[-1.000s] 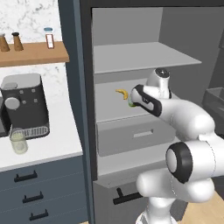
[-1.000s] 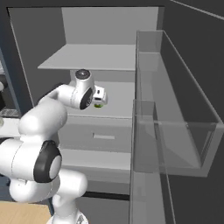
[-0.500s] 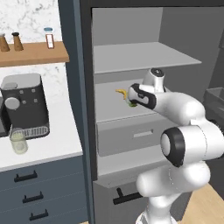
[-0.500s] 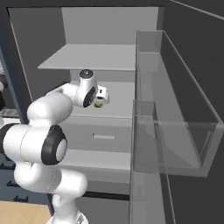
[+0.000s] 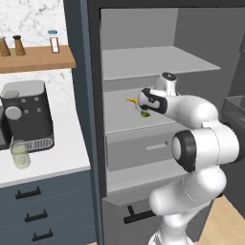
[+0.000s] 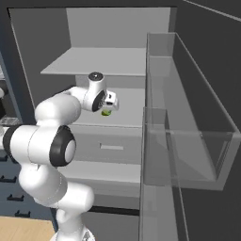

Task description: Grab a lemon wedge from the fridge and one ice cube from the ice bowl, and put them in the glass of lemonade.

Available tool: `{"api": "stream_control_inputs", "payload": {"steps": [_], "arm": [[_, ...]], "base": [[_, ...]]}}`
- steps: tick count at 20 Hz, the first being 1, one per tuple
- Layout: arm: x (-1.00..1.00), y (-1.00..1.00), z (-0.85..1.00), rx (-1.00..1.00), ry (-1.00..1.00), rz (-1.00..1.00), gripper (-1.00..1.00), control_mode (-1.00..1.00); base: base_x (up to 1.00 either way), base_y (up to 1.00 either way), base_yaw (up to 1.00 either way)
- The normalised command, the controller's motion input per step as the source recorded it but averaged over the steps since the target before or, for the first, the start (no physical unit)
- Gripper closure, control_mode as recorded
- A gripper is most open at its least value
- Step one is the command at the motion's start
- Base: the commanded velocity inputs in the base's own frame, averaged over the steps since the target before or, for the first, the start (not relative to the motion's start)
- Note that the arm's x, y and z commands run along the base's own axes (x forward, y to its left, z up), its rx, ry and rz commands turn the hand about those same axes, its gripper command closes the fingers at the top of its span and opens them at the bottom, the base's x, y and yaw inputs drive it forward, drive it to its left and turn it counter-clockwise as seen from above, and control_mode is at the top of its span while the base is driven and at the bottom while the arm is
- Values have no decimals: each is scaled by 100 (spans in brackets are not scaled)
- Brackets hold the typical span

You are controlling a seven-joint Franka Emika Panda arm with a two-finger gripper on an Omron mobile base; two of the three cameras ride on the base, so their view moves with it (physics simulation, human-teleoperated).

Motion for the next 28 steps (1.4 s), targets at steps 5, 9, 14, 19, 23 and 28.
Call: {"api": "stream_control_inputs", "payload": {"steps": [5,9,14,19,23,28], "arm": [[0,0,-22,0,0,0,-100,-100],[5,0,-21,0,0,0,-100,-100],[9,0,-9,0,0,0,-100,-100],[12,0,0,0,-2,0,-100,-100],[13,0,0,0,-4,0,-100,-100],[10,0,1,0,0,0,-100,-100]], "base": [[0,0,0],[0,0,0],[0,0,0],[0,0,0],[0,0,0],[0,0,0]]}}
